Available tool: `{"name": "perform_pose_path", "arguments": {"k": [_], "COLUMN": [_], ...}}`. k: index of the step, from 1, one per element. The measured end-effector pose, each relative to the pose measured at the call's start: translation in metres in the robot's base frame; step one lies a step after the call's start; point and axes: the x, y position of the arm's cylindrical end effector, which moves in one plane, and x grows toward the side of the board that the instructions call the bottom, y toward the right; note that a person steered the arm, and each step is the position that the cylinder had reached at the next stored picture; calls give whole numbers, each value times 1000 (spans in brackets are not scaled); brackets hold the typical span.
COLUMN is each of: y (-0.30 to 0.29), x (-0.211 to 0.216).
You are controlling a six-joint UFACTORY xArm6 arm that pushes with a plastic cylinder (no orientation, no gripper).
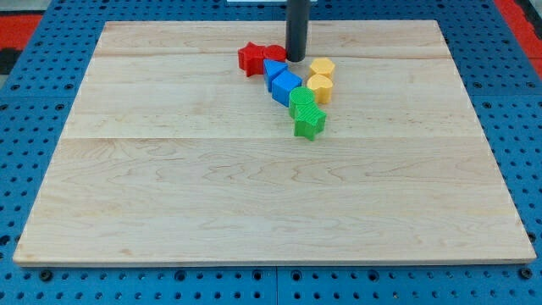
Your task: Push the red circle towards the center
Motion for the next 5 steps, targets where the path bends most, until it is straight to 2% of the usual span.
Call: {"name": "perform_pose_path", "arguments": {"k": [4, 5], "y": [-106, -105], "x": [0, 10]}}
